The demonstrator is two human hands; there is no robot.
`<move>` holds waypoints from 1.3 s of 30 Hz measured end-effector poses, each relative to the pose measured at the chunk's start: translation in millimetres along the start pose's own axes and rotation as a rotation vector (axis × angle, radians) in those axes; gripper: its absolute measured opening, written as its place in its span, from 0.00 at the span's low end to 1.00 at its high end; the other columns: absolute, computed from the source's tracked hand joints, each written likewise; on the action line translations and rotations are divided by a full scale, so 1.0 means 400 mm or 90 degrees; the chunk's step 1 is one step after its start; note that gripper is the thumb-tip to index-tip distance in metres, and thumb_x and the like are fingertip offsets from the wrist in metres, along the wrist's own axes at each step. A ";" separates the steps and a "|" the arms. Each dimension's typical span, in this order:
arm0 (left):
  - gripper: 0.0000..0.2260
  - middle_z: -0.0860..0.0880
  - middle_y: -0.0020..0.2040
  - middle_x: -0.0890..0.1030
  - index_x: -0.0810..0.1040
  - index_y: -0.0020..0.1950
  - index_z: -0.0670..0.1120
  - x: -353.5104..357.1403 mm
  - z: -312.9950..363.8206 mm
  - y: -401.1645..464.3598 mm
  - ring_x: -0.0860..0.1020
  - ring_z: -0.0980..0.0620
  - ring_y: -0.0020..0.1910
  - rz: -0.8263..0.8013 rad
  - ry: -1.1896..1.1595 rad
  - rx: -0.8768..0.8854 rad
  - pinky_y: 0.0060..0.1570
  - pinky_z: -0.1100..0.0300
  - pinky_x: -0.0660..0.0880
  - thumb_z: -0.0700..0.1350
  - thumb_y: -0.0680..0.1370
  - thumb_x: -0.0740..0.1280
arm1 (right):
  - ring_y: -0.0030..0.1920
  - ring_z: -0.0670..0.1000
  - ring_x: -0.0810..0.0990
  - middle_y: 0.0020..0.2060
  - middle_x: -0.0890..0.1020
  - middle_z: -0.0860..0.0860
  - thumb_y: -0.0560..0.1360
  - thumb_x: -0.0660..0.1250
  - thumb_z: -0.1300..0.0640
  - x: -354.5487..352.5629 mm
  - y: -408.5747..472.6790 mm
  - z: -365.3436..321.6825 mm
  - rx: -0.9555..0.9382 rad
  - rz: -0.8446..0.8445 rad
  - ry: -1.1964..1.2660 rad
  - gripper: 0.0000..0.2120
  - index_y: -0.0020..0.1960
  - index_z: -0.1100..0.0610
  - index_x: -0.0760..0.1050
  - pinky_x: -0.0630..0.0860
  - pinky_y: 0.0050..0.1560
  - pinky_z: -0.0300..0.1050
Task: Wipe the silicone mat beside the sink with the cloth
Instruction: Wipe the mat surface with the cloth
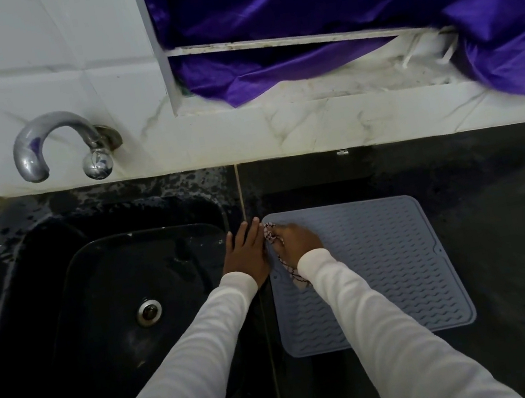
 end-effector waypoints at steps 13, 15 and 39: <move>0.28 0.53 0.80 0.45 0.46 0.80 0.49 -0.006 -0.004 0.003 0.45 0.48 0.78 0.004 -0.036 0.002 0.75 0.44 0.44 0.51 0.82 0.53 | 0.55 0.57 0.79 0.60 0.80 0.52 0.80 0.57 0.48 0.025 -0.077 0.021 -0.033 -0.066 -0.005 0.16 0.66 0.42 0.73 0.76 0.55 0.50; 0.28 0.53 0.80 0.45 0.46 0.80 0.49 -0.006 -0.006 -0.002 0.45 0.48 0.78 0.002 -0.034 0.002 0.75 0.44 0.44 0.50 0.82 0.52 | 0.55 0.57 0.79 0.60 0.80 0.51 0.79 0.57 0.44 0.035 -0.091 0.031 -0.032 -0.066 0.020 0.16 0.65 0.41 0.73 0.76 0.55 0.51; 0.27 0.54 0.80 0.44 0.46 0.80 0.50 0.001 0.000 -0.001 0.42 0.49 0.79 -0.020 -0.094 -0.020 0.76 0.43 0.41 0.47 0.83 0.53 | 0.55 0.57 0.79 0.57 0.81 0.52 0.79 0.59 0.45 0.000 -0.198 0.060 -0.012 -0.002 0.064 0.15 0.62 0.45 0.76 0.76 0.53 0.50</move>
Point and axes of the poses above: each hand's wrist, its own y-axis towards the middle knuckle, its own x-axis out of the palm, z = x × y, the point moved 5 cm from there along y, towards the middle knuckle
